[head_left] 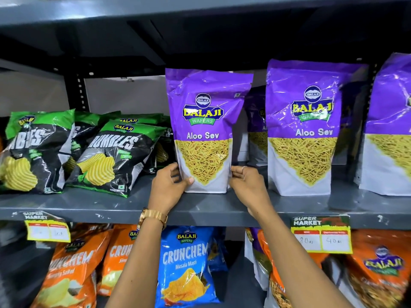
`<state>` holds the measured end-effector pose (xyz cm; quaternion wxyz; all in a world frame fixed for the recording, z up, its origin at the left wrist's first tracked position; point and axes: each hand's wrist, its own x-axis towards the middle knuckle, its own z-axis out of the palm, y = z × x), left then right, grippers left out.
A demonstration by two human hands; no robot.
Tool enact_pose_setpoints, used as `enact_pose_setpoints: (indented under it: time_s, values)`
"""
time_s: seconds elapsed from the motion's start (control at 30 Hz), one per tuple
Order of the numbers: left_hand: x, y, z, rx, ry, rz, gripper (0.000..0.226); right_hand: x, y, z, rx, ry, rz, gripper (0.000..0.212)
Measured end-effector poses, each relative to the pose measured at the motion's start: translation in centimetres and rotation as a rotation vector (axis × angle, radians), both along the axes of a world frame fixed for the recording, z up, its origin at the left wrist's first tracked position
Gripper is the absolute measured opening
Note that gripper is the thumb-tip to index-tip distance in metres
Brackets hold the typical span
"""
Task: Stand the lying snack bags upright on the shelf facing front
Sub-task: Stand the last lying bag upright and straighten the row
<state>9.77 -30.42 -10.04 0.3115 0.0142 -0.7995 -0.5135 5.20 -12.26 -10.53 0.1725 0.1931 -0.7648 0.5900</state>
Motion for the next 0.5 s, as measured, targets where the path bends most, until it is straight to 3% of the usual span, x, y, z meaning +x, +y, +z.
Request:
enact_pose_setpoints:
  time_s: [0.07,0.1,0.13,0.2,0.27,0.37,0.43,0.5]
  values:
    - [0.6,2.5,-0.2,0.012,0.122,0.232,0.076,0.7,0.4,0.3,0.002,0.065,-0.027,0.044]
    - [1.2,4.3,-0.3,-0.050,0.244,0.359,0.078,1.2,0.8,0.4,-0.038,0.127,-0.045,0.048]
    - [1.6,6.6,-0.3,-0.130,0.369,0.432,0.075,1.7,1.7,0.5,-0.105,0.208,-0.070,0.048]
    - [1.7,11.5,-0.2,-0.230,0.495,0.369,0.060,2.5,4.3,0.7,-0.265,0.384,-0.167,0.042]
    - [1.0,15.4,0.0,-0.283,0.424,0.203,0.051,2.5,7.6,0.7,-0.363,0.493,-0.304,0.039]
    - [-0.6,19.8,0.1,-0.353,0.178,0.086,0.062,0.6,12.9,1.2,-0.379,0.349,-0.467,0.057]
    - [-1.7,21.2,0.0,-0.362,0.054,0.078,0.076,-0.6,15.1,1.3,-0.281,0.141,-0.416,0.075]
    - [-2.4,22.2,-0.1,-0.339,-0.023,0.095,0.083,-1.3,16.2,1.2,-0.279,-0.009,-0.239,0.064]
